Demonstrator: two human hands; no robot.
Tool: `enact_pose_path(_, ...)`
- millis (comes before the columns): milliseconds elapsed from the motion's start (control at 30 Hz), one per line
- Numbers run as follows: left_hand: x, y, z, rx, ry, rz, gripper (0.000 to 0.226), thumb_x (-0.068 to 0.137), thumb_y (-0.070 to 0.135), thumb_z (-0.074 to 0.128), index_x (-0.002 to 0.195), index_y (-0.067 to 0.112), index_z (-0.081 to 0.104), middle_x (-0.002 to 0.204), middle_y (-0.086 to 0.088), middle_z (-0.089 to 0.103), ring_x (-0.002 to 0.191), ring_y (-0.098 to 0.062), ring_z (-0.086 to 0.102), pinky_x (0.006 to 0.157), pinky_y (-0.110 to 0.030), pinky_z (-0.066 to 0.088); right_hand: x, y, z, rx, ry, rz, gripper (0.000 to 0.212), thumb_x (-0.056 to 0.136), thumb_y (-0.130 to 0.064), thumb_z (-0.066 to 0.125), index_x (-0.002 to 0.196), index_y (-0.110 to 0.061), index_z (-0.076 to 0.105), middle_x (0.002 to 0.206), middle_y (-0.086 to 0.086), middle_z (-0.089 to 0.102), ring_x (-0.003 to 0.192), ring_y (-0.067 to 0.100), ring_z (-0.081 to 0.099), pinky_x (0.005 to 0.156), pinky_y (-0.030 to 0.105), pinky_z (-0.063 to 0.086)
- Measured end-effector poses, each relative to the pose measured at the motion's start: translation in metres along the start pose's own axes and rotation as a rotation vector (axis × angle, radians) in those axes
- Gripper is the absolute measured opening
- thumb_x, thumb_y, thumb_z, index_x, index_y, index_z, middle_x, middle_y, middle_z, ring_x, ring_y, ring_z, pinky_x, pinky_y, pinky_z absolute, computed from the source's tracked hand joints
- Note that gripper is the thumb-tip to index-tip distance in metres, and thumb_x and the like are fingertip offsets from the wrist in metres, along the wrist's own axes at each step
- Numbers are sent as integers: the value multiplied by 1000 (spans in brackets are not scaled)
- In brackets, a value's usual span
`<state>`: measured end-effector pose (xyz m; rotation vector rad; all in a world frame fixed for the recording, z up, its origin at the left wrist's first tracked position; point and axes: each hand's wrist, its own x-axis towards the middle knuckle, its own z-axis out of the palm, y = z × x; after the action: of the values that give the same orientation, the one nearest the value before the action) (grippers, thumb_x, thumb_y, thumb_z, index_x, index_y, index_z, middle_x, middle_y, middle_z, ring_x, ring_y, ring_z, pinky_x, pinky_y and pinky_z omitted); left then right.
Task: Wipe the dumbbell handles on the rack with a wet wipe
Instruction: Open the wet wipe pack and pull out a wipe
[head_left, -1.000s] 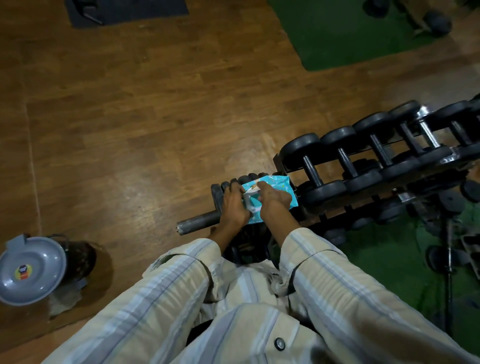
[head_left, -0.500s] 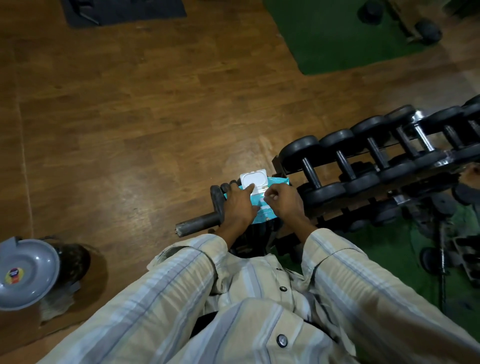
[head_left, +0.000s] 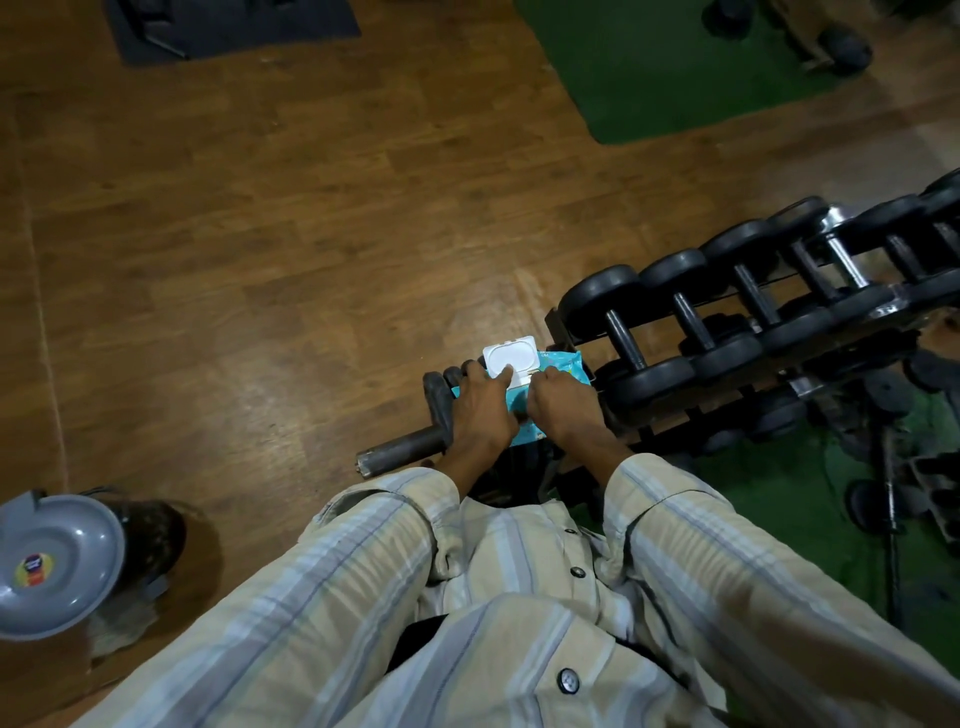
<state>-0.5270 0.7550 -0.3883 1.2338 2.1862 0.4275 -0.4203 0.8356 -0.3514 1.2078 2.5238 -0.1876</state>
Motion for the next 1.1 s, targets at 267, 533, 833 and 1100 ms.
enact_pose_path(267,-1,3,-3,10,-14,8,88,76,40,83,151,26,40,137,-12,38,126,-31,44,95,-41,51,-6,2,5,131,80,65,21,97,-27,53,105,-13,67,108,5,65,97,23,65,74,33,49)
enact_pose_path(533,-1,0,-4,3,-21,27,88,77,38,82,152,26,39,136,-12,37,123,-31,46,93,-42,52,-7,-6,12,105,99,79,18,95,-22,56,103,-11,67,105,9,67,97,27,65,74,36,52)
enact_pose_path(833,-1,-3,-8,-27,-29,38,85,78,40,80,152,25,40,137,-12,37,124,-31,45,95,-41,51,-1,1,28,-196,-68,-95,39,92,-18,62,125,2,56,117,22,54,112,37,52,92,47,53)
enact_pose_path(1100,-1,2,-14,-1,-47,14,80,79,34,78,149,22,41,137,-13,37,122,-31,46,90,-38,51,-6,9,-5,149,98,-25,28,98,-29,52,122,-15,58,122,5,56,99,26,62,73,35,48)
